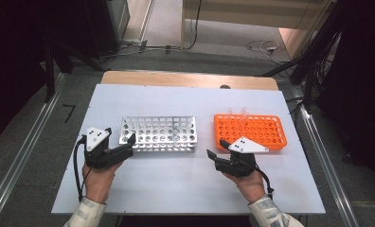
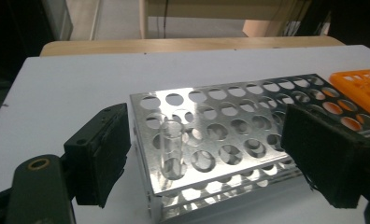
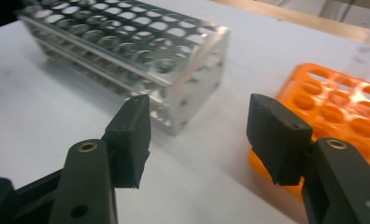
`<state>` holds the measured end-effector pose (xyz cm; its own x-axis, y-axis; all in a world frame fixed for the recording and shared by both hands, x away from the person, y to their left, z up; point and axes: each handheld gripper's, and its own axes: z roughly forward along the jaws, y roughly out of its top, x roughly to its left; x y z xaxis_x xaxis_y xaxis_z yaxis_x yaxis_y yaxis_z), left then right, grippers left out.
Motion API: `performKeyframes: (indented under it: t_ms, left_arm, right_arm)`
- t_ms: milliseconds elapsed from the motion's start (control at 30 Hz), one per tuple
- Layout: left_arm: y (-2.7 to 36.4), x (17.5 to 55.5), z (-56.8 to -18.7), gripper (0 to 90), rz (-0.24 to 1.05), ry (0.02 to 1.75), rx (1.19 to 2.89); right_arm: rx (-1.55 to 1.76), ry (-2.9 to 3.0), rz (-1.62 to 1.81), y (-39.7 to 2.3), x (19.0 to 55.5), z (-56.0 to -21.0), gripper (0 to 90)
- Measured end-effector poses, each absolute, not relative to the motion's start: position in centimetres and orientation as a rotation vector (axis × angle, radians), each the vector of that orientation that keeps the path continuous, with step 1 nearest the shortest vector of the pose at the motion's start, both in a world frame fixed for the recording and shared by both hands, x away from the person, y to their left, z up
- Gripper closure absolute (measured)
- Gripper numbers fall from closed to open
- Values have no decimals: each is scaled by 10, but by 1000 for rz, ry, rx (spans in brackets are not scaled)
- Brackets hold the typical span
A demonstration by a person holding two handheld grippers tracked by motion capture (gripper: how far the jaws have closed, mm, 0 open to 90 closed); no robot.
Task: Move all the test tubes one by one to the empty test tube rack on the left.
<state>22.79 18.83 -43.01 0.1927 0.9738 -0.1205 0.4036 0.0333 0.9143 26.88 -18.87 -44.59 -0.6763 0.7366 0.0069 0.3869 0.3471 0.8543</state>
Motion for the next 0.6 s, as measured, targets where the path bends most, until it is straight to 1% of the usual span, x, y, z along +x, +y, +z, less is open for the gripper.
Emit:
performKeyframes:
  t_ms: [200,400,500,600]
  left_arm:
    - [178,223,-427,157,751,1319,1552]
    - [170,221,-427,157,738,1288,1581]
    - [167,221,-428,157,734,1280,1584]
    - [165,221,-429,157,733,1273,1591]
  right_arm:
    - [1093,2104,1216,-218,283,-446,389]
    - [1176,1995,1176,-238,296,-447,393]
    - [1196,1972,1167,-243,300,-448,398]
    - [1229,1933,1127,-248,312,-452,412]
